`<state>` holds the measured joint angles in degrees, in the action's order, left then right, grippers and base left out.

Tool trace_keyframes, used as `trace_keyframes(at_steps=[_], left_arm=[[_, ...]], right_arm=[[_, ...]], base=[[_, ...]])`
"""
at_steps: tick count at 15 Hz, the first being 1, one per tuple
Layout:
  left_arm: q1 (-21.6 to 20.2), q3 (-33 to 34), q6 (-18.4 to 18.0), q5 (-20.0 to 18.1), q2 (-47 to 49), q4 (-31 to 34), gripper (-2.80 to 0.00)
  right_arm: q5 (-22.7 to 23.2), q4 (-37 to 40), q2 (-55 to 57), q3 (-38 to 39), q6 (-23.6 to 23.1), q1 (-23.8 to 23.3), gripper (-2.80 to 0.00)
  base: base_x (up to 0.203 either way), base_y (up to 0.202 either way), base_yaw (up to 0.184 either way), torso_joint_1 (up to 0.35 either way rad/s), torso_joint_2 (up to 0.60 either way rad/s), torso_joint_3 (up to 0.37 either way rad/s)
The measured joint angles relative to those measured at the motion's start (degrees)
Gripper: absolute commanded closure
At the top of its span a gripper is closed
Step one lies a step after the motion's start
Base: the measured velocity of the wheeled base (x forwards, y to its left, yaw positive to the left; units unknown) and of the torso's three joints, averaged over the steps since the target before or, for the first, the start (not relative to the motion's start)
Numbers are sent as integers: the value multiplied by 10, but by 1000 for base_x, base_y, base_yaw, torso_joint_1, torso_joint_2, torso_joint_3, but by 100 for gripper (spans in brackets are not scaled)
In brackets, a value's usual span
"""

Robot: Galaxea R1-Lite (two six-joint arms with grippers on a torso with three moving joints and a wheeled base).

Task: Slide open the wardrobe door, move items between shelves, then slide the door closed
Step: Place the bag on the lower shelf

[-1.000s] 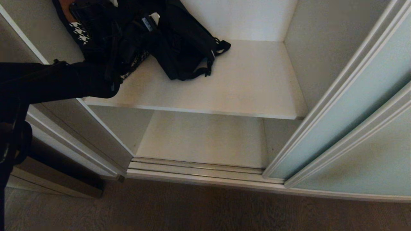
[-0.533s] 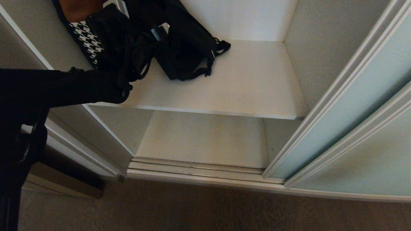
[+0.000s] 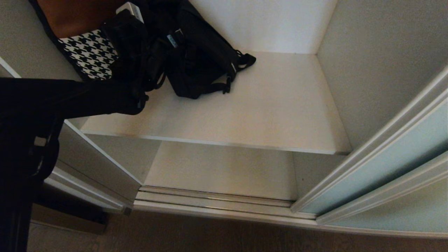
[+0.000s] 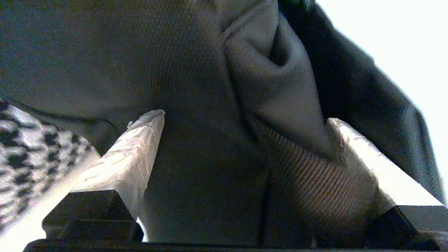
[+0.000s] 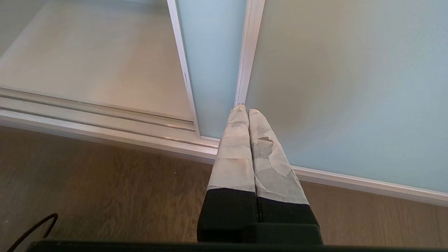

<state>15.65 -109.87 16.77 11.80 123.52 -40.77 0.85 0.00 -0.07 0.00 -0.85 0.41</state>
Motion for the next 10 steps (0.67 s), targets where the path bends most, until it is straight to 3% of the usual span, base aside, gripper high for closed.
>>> trace_keyframes(at_steps=[3, 7, 10], left_arm=[[1, -2, 0, 22, 0, -37, -280], [14, -2, 3, 103, -16, -41, -280], [25, -2, 44, 120, -35, -34, -280]], right_arm=[[0, 0, 0, 0, 0, 0, 0], [0, 0, 0, 0, 0, 0, 0], [0, 0, 0, 0, 0, 0, 0]], base=[[0, 0, 0, 0, 0, 0], [0, 0, 0, 0, 0, 0], [0, 0, 0, 0, 0, 0]])
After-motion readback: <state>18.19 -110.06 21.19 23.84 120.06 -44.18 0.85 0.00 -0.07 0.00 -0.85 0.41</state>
